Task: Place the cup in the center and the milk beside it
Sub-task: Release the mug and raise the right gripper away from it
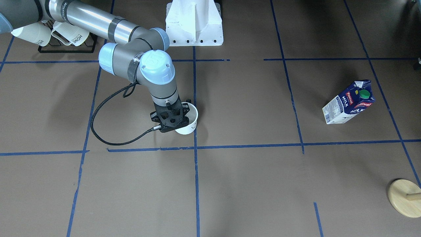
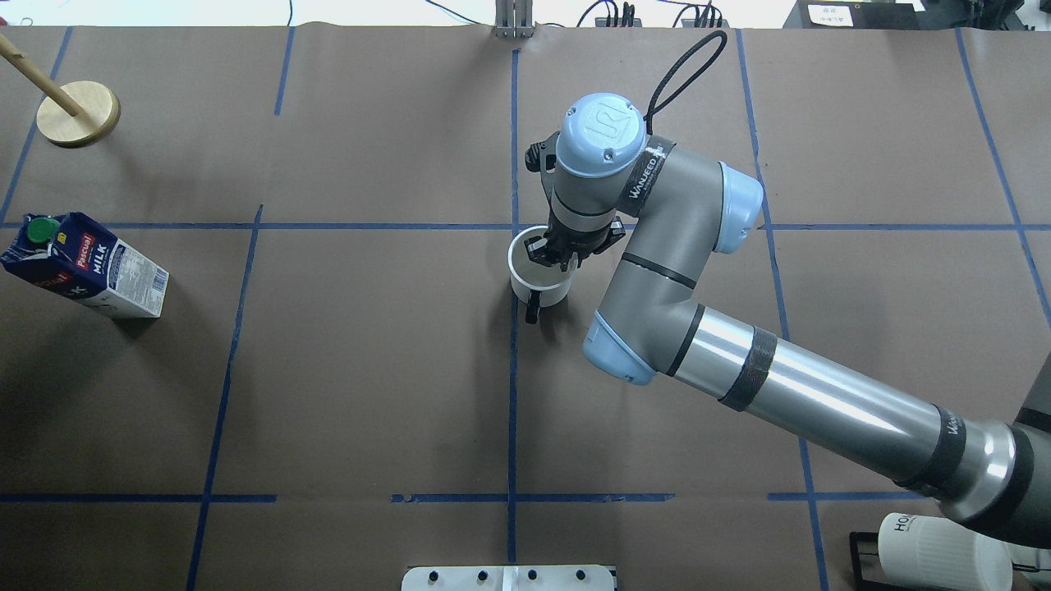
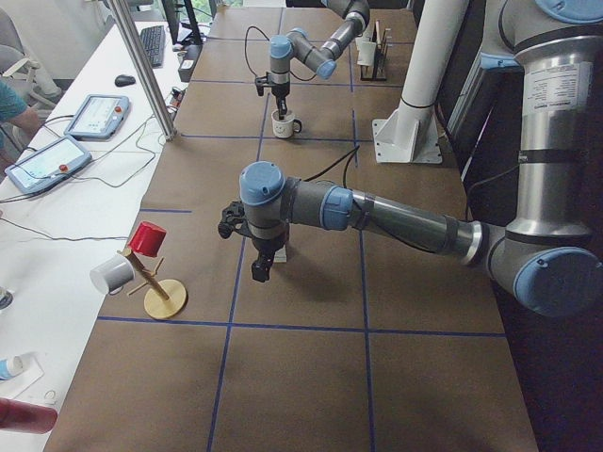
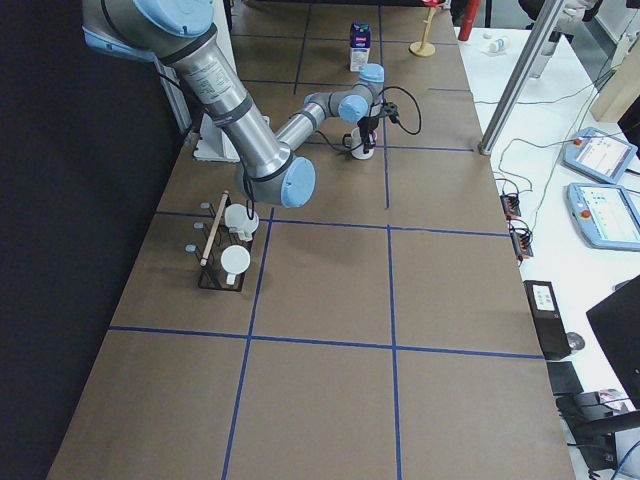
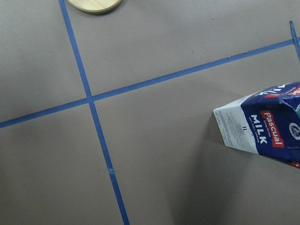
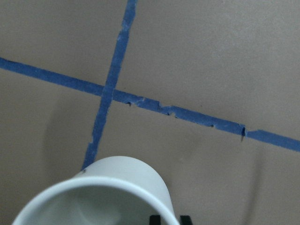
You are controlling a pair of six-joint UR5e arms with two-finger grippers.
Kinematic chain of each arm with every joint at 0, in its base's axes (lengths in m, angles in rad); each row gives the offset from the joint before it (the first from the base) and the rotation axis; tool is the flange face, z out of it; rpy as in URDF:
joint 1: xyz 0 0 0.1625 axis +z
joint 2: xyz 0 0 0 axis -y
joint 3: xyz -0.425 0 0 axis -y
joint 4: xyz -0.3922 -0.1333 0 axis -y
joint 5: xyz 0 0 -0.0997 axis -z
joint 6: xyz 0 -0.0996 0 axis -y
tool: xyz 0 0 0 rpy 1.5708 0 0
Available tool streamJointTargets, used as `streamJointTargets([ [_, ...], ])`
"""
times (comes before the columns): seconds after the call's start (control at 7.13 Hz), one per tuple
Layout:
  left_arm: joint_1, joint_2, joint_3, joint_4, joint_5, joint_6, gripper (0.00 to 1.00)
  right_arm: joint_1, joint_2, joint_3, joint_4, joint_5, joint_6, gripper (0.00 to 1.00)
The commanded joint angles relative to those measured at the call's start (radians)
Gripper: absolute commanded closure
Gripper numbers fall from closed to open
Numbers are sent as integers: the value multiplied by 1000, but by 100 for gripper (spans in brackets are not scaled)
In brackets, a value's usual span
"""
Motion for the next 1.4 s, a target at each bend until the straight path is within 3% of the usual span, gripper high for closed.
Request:
streamJointTargets([
  [0.0,2,-2,-16,-3,-1,-1,0,33,2,36,-18,17,-1,1],
  [0.42,2,-29,-48,8,2,-8,0,213,-49,296,-341,168,-51,1],
  [0.7,6,-141,-33,16,8,-192,0,356,-252,418,-361,236,-269,1],
  [1.26,164,-150,-44,-3,74,-418,0,644,-671,515,-349,277,-841,1],
])
